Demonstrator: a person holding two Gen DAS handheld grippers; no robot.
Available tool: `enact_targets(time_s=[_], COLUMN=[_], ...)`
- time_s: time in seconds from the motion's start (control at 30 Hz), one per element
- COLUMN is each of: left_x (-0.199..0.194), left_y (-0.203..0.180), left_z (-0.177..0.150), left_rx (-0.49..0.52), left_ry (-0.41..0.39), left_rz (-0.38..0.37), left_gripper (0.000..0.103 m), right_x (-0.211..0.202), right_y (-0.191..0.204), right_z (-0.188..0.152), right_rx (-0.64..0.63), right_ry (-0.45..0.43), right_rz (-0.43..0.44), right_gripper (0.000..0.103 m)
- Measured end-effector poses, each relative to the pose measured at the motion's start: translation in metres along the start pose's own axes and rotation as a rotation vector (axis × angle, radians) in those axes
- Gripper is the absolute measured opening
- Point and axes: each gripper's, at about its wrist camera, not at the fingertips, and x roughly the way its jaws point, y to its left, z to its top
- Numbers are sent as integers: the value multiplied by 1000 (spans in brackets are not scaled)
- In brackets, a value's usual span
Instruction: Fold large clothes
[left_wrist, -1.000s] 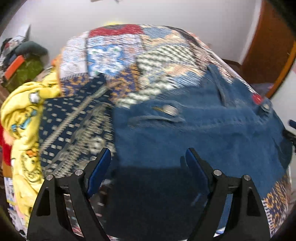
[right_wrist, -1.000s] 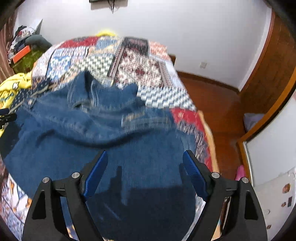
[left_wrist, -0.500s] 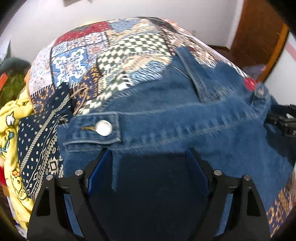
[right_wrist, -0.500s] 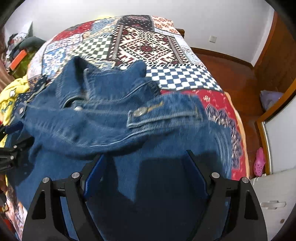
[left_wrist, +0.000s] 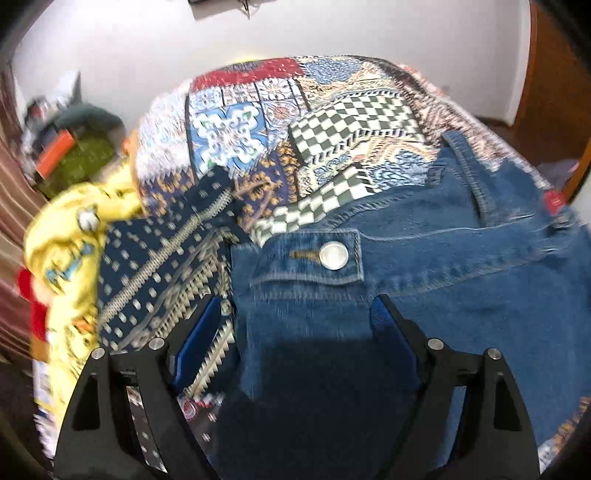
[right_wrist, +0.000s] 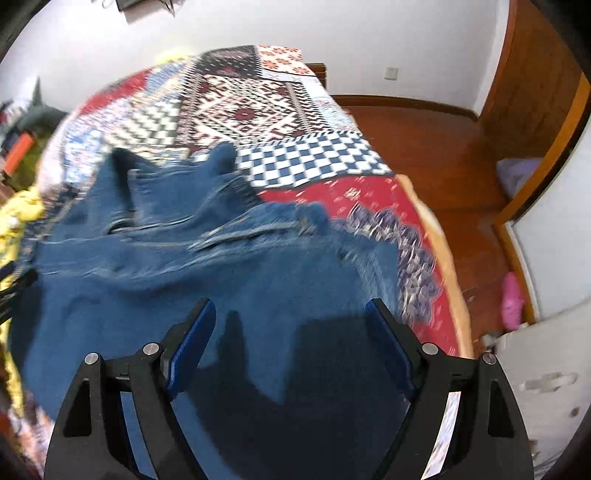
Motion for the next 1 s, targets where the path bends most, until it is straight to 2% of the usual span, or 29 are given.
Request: enact_targets(time_s=[0.03, 0.1, 0.23, 0.33, 0.43, 0.53, 0.63, 0.7, 0.9, 1.0], left_x=[-6, -17, -41, -48, -48, -46, -45, -47, -60, -67], left_y=[6, 8, -3, -22, -45, -62, -67, -64, -32, -5], left_z=[-3, -10, -30, -42, -53, -65, -75, -80, -94, -101], left_rx=[-26, -49, -47, -50, -20, 7, 37, 38, 8, -51], left_ry=[13, 7, -16, -8, 4, 23, 20, 19, 17, 19], left_rz=[-48, -98, -188, -259, -291, -272, -228, -233, -204, -175], left_gripper=[83, 83, 83, 83, 83, 83, 84, 86, 88, 88], right_x=[-8, -19, -27, -25, -20, -12, -14, -18, -29, -34], right_y=[4, 13, 37, 56, 72, 77, 75, 69, 61, 59], right_z=[-6, -17, -35, -45, -56, -66, -73, -76, -81, -83], right_rx=[-5, -14, -42, -78, -115, -129, -126, -113, -88, -80], right_ry=[-13, -25, -17, -16, -6, 19, 4, 4, -3, -8], right_rz=[15, 45, 134, 144, 145, 135, 101, 114, 87, 83], right_gripper=[80, 80, 80, 80, 80, 80, 81, 81, 81, 81])
